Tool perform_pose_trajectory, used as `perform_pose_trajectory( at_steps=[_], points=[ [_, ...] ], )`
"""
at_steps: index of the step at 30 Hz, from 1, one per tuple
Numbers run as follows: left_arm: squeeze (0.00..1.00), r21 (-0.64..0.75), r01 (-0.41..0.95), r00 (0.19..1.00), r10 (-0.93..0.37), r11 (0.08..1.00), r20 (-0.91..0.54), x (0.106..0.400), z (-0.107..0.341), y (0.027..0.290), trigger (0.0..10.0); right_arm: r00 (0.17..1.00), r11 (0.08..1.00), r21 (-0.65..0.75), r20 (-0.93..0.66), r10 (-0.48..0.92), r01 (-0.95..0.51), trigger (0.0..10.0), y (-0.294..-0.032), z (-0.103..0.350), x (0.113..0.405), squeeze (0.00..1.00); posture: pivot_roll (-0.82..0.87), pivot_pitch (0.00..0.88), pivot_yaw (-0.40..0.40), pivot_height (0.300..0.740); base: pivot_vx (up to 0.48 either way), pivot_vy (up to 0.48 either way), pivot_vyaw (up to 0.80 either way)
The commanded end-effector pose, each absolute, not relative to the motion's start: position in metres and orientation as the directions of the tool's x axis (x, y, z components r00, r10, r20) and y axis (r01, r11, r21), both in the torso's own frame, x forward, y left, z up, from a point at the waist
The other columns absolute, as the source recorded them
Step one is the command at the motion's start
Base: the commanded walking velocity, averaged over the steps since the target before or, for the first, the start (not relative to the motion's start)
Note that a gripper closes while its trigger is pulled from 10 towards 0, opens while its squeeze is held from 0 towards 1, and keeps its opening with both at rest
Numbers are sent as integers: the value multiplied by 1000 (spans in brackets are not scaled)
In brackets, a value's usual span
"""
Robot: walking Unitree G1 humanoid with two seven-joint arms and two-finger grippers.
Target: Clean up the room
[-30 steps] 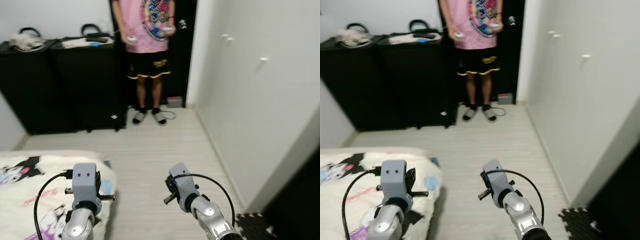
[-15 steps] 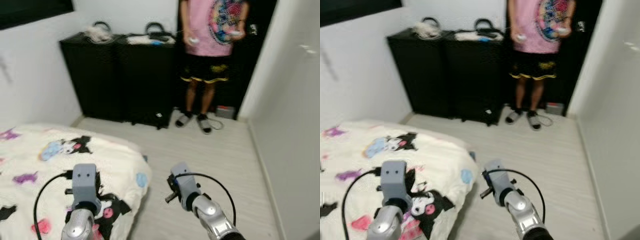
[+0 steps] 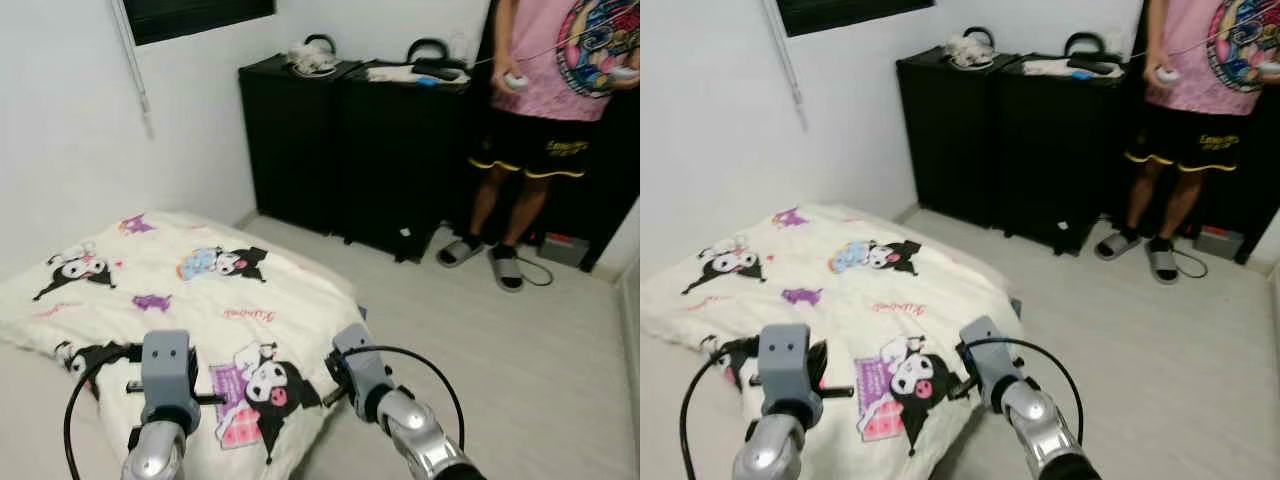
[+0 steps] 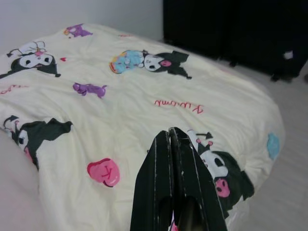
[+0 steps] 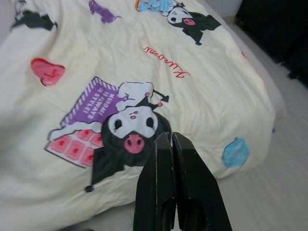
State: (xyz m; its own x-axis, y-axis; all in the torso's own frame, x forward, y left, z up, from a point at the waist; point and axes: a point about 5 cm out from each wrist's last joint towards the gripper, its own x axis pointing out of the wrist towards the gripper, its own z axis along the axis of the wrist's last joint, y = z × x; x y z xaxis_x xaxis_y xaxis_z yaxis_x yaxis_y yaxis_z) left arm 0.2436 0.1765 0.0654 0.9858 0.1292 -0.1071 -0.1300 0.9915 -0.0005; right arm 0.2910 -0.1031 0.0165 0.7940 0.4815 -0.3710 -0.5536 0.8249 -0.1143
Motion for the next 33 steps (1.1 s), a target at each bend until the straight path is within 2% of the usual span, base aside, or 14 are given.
perform_pose_trajectory(
  at_steps=[1,33],
  points=[
    [0,15,-144,981,144,990,-128,241,61,181,10000,786,816,-114,-373,493,-566,10000,-99,16,291,0,-17,0,-22,740,0,0,800],
    [0,12,-105,983,106,994,-151,238,58,177,10000,788,821,-113,-379,484,-559,10000,-100,14,289,0,-18,0,-19,740,0,0,800]
  ],
)
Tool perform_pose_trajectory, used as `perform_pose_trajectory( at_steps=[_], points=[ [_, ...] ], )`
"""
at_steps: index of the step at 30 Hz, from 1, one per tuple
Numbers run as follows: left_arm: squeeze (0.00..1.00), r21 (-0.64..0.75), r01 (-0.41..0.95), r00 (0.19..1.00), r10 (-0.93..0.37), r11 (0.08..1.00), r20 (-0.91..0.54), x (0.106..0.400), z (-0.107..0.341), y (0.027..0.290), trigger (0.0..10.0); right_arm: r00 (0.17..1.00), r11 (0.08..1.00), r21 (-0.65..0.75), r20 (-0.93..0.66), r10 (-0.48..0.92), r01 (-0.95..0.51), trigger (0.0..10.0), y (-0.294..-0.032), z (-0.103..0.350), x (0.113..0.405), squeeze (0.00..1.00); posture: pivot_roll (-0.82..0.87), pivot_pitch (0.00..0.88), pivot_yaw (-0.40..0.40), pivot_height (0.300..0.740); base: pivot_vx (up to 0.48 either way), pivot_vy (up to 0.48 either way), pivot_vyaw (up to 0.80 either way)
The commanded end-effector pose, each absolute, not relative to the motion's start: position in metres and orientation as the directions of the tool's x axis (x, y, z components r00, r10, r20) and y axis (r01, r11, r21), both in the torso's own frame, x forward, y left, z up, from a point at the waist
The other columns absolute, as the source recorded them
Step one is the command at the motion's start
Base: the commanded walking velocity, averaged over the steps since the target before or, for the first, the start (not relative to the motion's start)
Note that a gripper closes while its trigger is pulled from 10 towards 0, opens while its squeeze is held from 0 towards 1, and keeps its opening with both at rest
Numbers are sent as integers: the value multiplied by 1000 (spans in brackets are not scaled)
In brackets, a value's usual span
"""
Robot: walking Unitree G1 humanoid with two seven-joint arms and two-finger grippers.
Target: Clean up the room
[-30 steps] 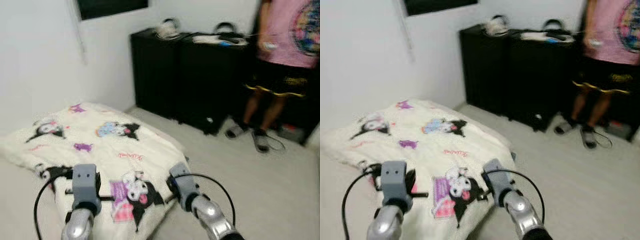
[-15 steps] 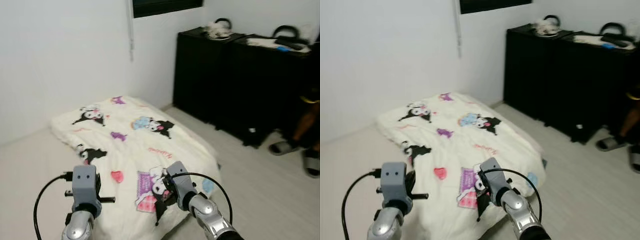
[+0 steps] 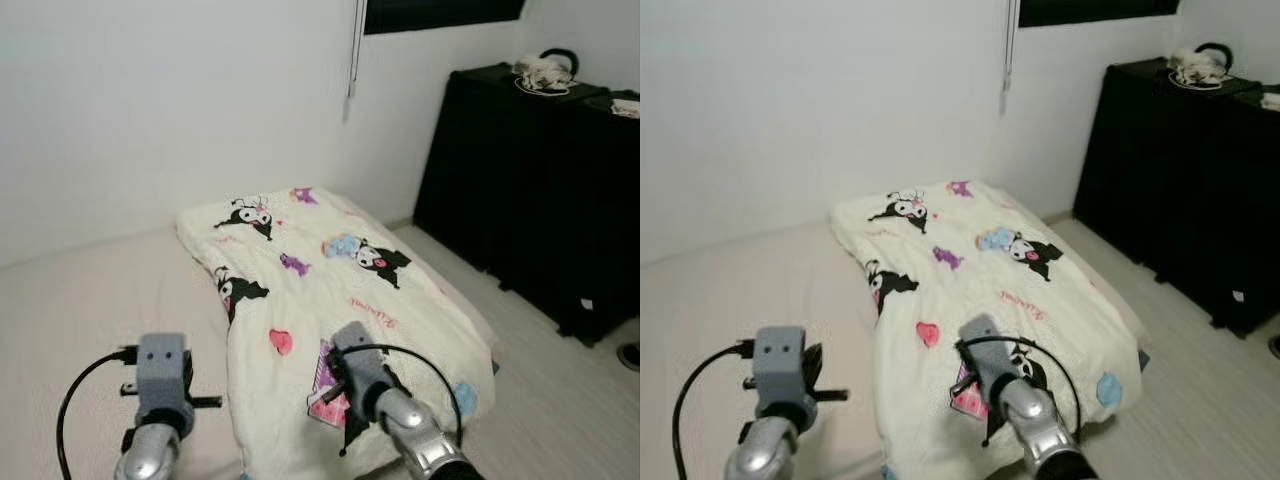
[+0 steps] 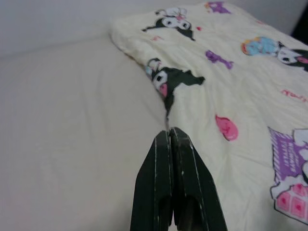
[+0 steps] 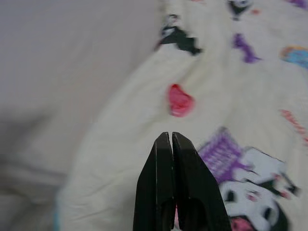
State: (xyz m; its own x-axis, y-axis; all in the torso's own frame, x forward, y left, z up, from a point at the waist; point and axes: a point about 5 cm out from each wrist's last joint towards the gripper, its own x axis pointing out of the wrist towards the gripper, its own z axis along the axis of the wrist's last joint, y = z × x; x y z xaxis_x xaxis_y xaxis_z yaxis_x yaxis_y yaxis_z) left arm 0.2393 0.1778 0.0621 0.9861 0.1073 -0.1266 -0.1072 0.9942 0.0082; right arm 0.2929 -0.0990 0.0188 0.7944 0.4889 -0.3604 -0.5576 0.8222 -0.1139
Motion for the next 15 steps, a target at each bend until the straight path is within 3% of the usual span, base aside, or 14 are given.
perform_pose_trajectory(
  at_steps=[1,15],
  points=[
    [0,12,-105,983,106,994,-151,238,58,177,10000,788,821,-113,-379,484,-559,10000,-100,14,289,0,-18,0,-19,740,0,0,800],
    [0,15,-98,982,99,995,-161,237,56,176,10000,815,846,-115,-360,454,-521,10000,-106,16,290,0,-23,0,-15,740,0,0,800]
  ],
)
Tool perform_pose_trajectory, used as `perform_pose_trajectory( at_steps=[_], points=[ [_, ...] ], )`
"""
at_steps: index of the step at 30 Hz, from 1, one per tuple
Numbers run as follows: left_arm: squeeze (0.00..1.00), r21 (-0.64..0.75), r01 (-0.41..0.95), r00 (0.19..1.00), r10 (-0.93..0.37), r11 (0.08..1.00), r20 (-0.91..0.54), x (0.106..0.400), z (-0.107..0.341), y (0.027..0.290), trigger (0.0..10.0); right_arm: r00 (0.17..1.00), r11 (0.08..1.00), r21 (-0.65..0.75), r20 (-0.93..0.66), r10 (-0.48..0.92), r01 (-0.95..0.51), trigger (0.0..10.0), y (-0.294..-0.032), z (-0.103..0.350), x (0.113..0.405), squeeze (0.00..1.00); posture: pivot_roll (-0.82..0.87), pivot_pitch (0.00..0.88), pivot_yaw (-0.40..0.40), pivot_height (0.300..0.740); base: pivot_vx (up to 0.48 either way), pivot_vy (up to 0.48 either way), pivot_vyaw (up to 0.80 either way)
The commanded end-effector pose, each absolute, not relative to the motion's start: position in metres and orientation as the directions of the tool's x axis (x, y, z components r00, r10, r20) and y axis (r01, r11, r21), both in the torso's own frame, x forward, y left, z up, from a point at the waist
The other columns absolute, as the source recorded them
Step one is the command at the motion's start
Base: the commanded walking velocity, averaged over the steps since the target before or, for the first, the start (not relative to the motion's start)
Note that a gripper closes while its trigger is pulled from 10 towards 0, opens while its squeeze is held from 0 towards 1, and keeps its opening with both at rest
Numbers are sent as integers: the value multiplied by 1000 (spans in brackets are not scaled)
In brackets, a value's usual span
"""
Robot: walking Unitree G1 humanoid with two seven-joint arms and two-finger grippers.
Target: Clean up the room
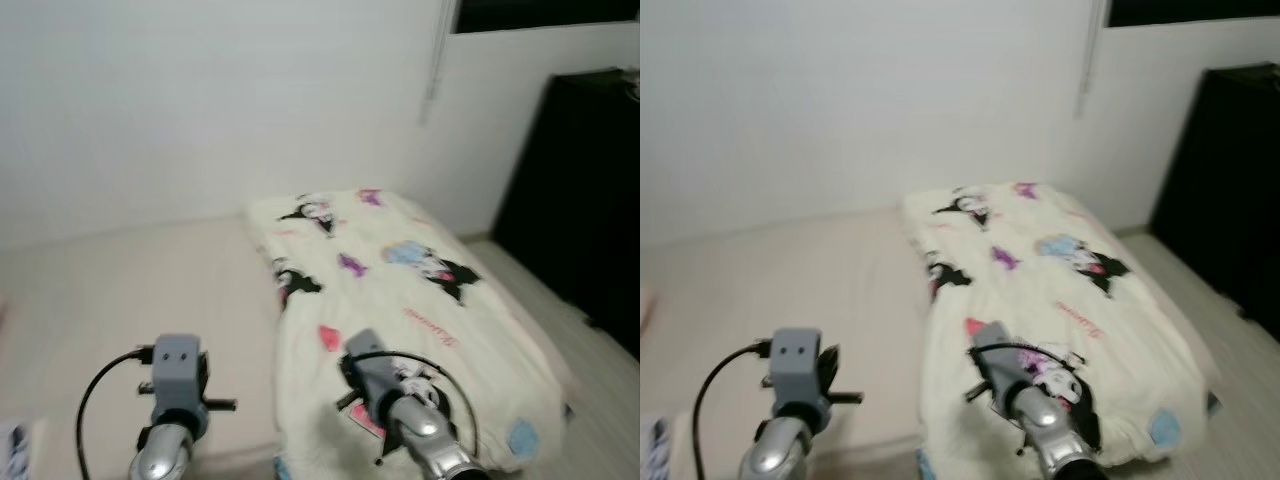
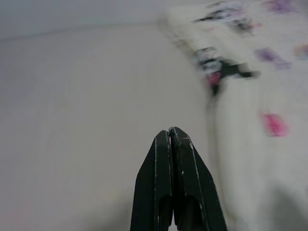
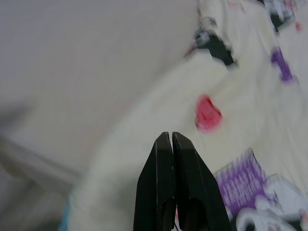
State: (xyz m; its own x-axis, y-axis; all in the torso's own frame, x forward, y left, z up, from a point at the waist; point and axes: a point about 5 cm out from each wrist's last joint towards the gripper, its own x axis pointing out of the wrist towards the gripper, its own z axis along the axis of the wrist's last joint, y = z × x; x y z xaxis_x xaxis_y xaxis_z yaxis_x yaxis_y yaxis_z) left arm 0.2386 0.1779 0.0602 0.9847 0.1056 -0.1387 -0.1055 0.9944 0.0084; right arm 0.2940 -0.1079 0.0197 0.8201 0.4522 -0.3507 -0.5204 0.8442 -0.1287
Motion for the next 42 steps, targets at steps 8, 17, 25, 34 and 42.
perform_pose_trajectory(
  at_steps=[8,17,25,34,42],
  points=[
    [0,15,-113,980,114,993,-162,239,56,177,10000,846,881,-74,-327,422,-468,10000,-110,20,292,0,-30,0,-9,740,0,0,800],
    [0,21,-109,980,111,994,-163,245,57,172,10000,874,912,-41,-308,376,-407,10000,-120,26,298,0,-51,0,15,740,0,0,800],
    [0,33,-91,979,95,995,-181,252,56,173,10000,886,926,-8,-295,358,-377,10000,-121,26,294,0,-55,0,36,740,0,0,800],
    [0,27,-78,974,82,997,-213,248,49,172,10000,883,934,24,-319,345,-356,10000,-121,19,288,0,-79,0,59,740,0,0,267],
    [0,38,40,974,-31,998,-223,261,49,155,10000,902,956,14,-326,282,-293,10000,-137,18,280,0,-124,0,118,740,0,0,0]
  ],
)
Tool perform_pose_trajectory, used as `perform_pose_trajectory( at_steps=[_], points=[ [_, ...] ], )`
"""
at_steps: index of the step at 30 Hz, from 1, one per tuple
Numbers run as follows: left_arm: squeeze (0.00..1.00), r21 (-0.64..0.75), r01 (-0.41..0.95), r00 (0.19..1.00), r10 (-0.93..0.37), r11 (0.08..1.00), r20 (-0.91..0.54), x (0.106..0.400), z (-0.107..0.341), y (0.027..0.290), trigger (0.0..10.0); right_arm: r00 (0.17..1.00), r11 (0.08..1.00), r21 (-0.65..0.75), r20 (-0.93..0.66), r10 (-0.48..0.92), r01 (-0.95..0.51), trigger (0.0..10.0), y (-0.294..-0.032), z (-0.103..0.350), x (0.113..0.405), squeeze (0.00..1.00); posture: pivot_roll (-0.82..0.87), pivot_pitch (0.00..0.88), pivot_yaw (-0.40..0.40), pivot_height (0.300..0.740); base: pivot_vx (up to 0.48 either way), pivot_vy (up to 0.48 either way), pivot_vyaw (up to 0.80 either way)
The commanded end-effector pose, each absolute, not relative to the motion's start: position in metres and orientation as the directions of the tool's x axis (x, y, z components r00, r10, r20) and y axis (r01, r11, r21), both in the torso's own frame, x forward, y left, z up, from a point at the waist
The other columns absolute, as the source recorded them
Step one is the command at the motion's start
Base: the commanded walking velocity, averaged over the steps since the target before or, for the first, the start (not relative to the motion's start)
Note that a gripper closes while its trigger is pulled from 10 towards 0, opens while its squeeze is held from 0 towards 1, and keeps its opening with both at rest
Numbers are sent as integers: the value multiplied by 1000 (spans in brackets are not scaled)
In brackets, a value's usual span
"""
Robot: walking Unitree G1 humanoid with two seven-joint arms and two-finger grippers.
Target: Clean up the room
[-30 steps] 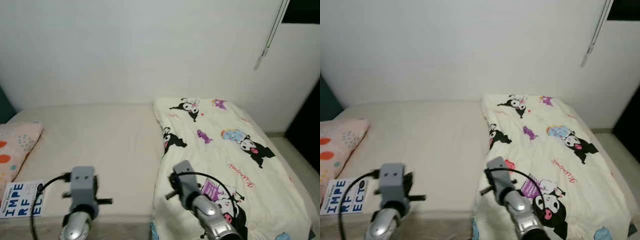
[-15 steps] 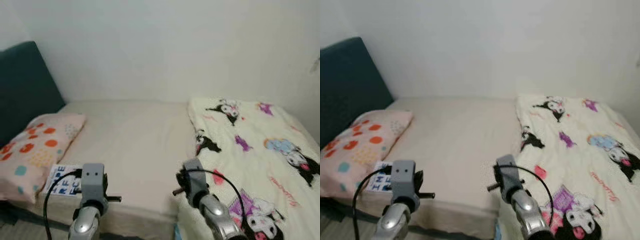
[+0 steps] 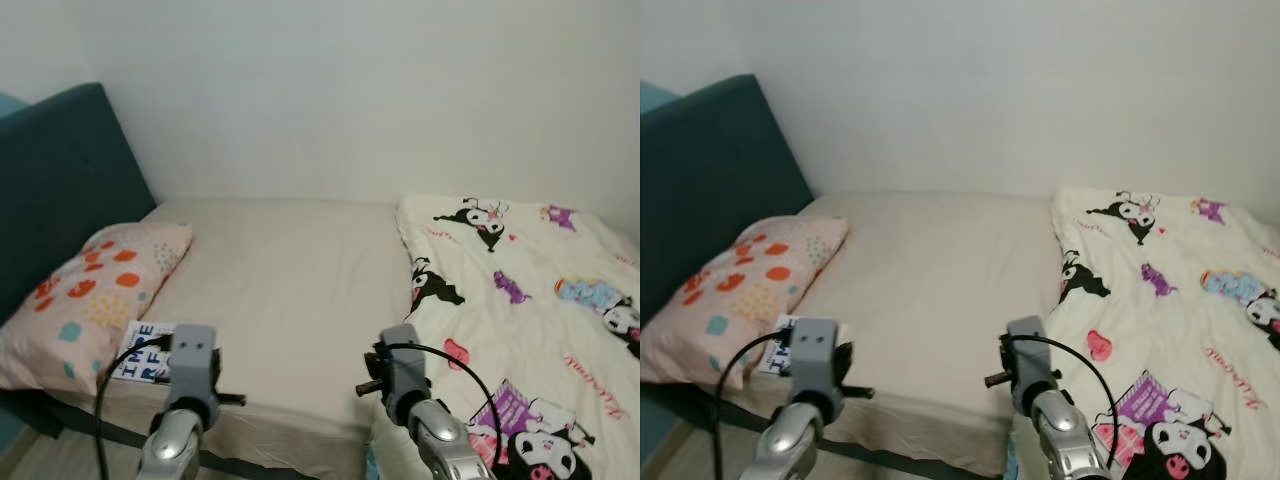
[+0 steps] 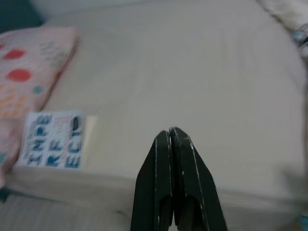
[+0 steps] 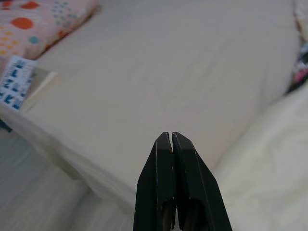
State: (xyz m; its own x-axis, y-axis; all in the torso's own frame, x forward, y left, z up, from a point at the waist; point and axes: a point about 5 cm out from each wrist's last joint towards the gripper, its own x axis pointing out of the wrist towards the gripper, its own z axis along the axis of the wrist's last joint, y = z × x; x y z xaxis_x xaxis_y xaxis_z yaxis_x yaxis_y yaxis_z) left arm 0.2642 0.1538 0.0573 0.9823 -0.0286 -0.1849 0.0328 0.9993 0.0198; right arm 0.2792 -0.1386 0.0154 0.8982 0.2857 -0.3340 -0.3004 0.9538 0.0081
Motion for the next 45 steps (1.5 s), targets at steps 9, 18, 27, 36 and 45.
perform_pose_trajectory(
  at_steps=[9,18,27,36,45],
  points=[
    [0,44,72,971,-59,996,-233,262,49,151,10000,911,975,8,-354,210,-222,10000,-143,14,278,0,-140,0,118,740,0,0,0],
    [0,36,49,975,-40,998,-220,262,50,153,10000,901,967,3,-364,237,-253,10000,-141,17,282,0,-122,0,92,740,0,0,-622],
    [0,44,-4,977,14,999,-213,259,53,162,10000,882,955,7,-381,276,-296,10000,-138,17,285,0,-88,0,62,740,0,0,-800],
    [0,45,-36,976,45,998,-212,257,54,167,10000,872,947,10,-385,301,-322,10000,-135,18,287,0,-77,0,43,740,0,0,-267],
    [0,48,-59,981,67,997,-183,257,58,168,10000,875,944,7,-375,308,-329,10000,-135,21,290,0,-76,0,37,740,0,0,0]
  ],
)
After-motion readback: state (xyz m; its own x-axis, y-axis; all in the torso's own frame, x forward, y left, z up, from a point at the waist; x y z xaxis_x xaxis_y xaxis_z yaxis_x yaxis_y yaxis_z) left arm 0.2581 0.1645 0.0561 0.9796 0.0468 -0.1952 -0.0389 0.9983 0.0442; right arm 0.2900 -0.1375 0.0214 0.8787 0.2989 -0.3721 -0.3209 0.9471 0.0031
